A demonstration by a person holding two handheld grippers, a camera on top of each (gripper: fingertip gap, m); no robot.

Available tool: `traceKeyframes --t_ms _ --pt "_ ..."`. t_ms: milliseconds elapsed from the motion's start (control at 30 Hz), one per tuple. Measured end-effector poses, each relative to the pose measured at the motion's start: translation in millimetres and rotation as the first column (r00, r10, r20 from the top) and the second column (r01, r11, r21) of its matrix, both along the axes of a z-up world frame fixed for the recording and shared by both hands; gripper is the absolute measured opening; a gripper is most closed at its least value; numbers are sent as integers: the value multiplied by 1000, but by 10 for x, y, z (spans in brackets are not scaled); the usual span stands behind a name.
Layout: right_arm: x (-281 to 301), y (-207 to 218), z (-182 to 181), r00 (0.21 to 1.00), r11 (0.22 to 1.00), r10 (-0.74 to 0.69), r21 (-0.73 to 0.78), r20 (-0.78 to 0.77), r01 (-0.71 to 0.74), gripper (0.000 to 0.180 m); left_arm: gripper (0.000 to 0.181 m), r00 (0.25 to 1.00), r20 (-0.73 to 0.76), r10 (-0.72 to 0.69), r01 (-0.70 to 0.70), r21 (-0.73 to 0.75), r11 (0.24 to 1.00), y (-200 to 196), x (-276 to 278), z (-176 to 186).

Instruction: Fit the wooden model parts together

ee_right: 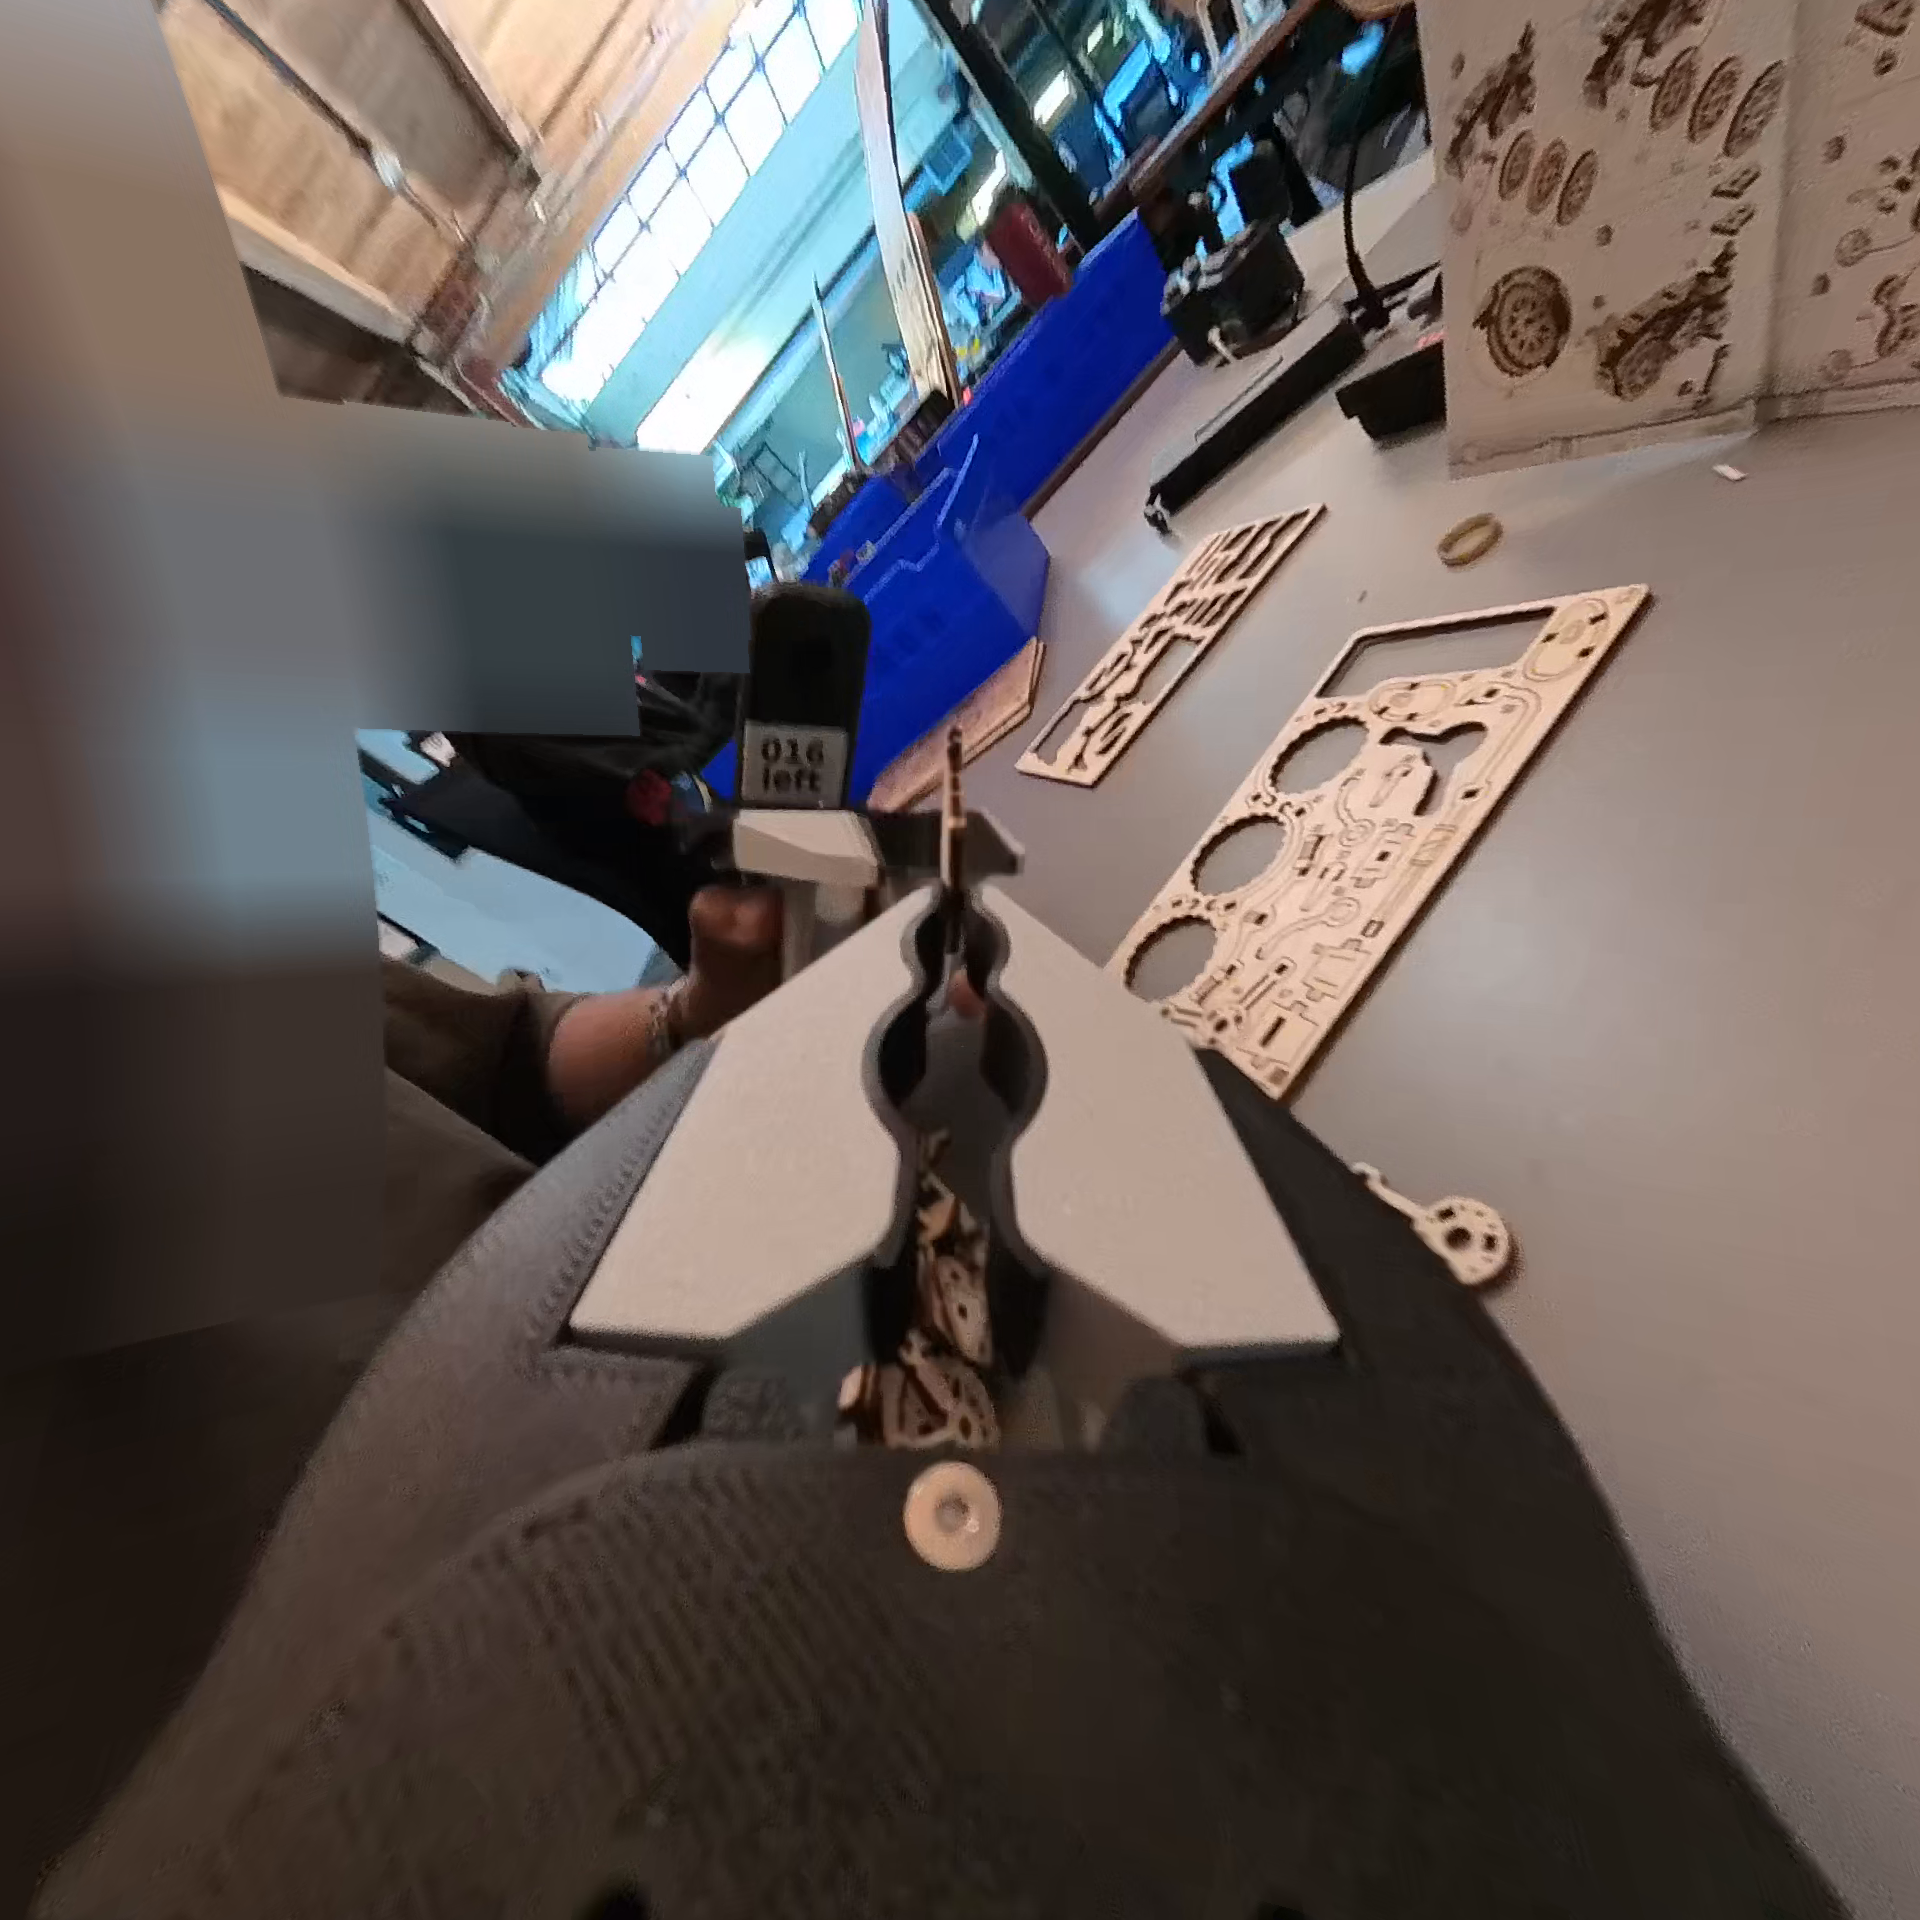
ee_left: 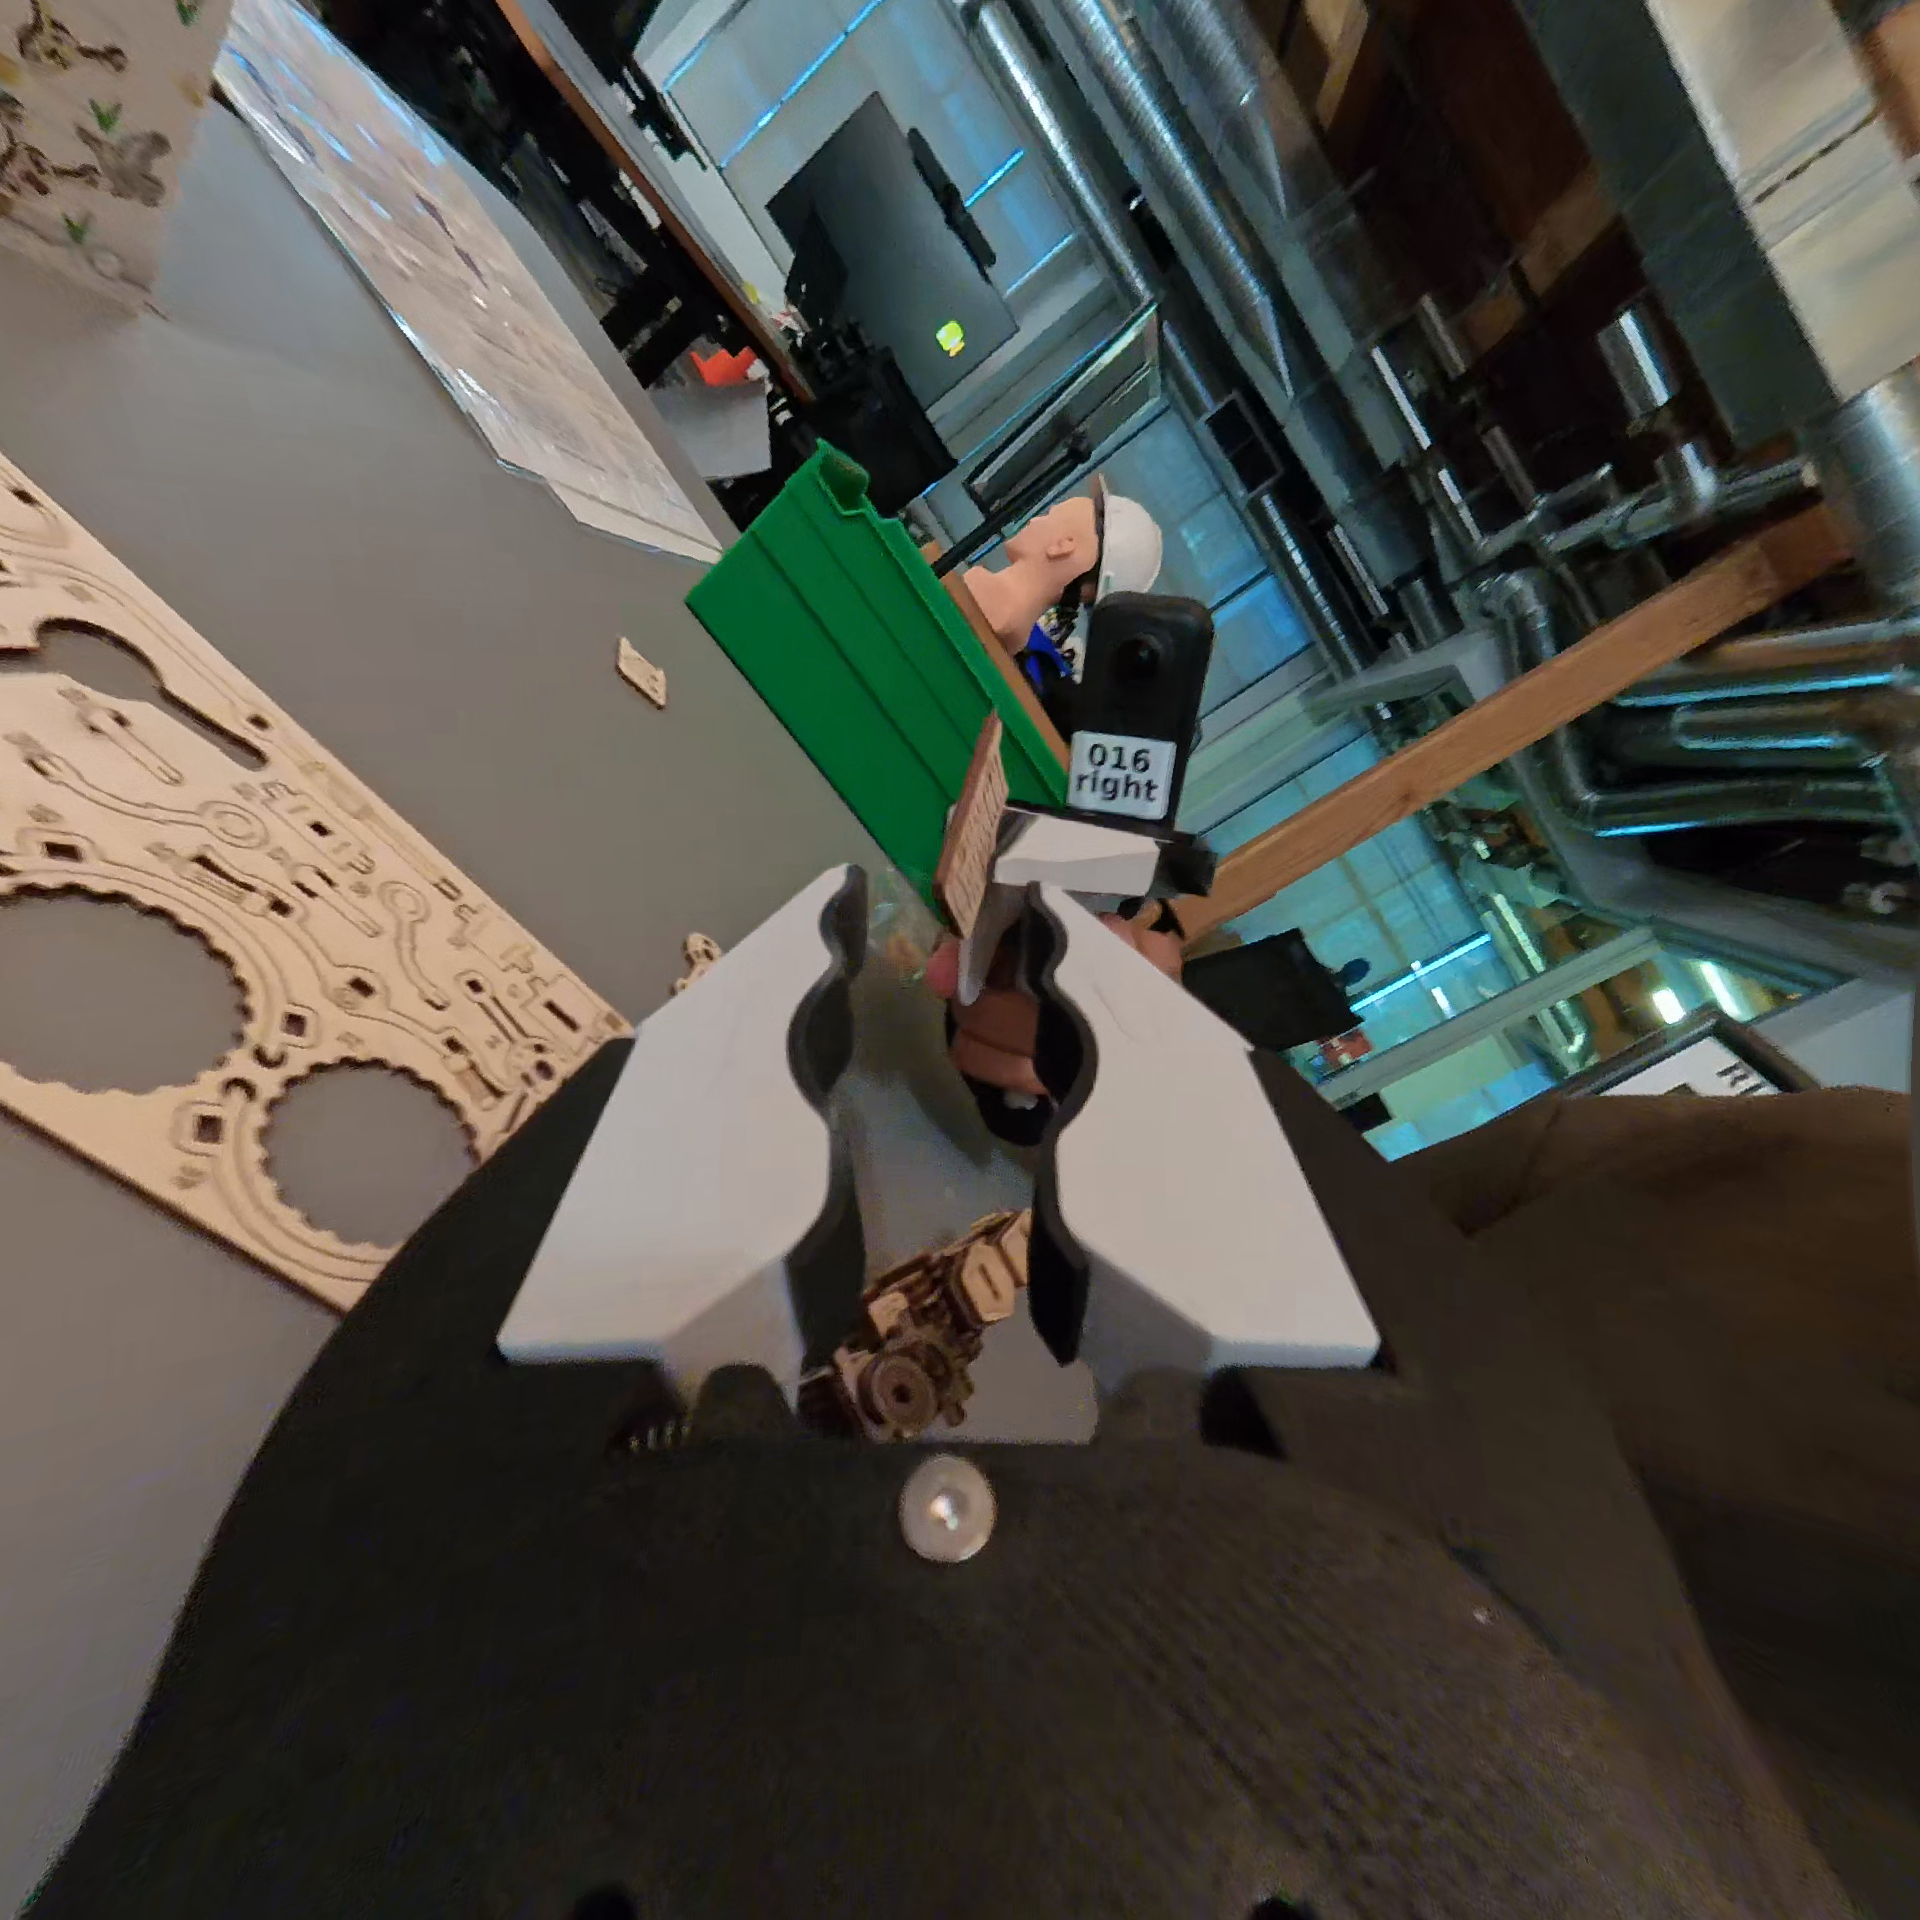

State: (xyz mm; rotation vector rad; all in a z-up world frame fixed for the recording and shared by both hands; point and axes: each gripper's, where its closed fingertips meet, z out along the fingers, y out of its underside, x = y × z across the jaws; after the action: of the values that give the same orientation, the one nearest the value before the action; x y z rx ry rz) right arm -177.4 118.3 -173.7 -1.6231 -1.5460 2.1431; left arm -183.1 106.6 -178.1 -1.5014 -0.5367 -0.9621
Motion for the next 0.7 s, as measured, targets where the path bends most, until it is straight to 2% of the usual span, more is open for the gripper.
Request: traceKeyframes --t_ms 133,233,333,433,533,633,700 --pt "70 -74 -149 994 989 92 109 56 -98 0 28 994 -75 -77 74 -52 996 1 40 -92" --pt "103 -144 -213 987 982 134 123 84 -144 0 7 980 -127 -154 141 -106 984 -2 138 -184" --pt "109 -137 -234 986 981 139 125 90 -150 1 0 970 -138 -199 186 -99 978 -24 193 -163" --pt "82 -118 -214 990 987 119 98 73 -126 2 0 973 -137 -186 176 -84 981 -16 176 -152" --pt "64 -142 -124 991 993 119 -14 54 -118 11 0 983 -115 -146 144 -28 989 -11 134 -77" --pt "63 -144 -63 991 987 124 -111 53 -118 8 0 985 -121 -124 126 11 992 -15 127 -5" --pt "62 -147 -56 991 986 122 -120 54 -115 6 0 985 -140 -104 110 34 993 -18 126 43"
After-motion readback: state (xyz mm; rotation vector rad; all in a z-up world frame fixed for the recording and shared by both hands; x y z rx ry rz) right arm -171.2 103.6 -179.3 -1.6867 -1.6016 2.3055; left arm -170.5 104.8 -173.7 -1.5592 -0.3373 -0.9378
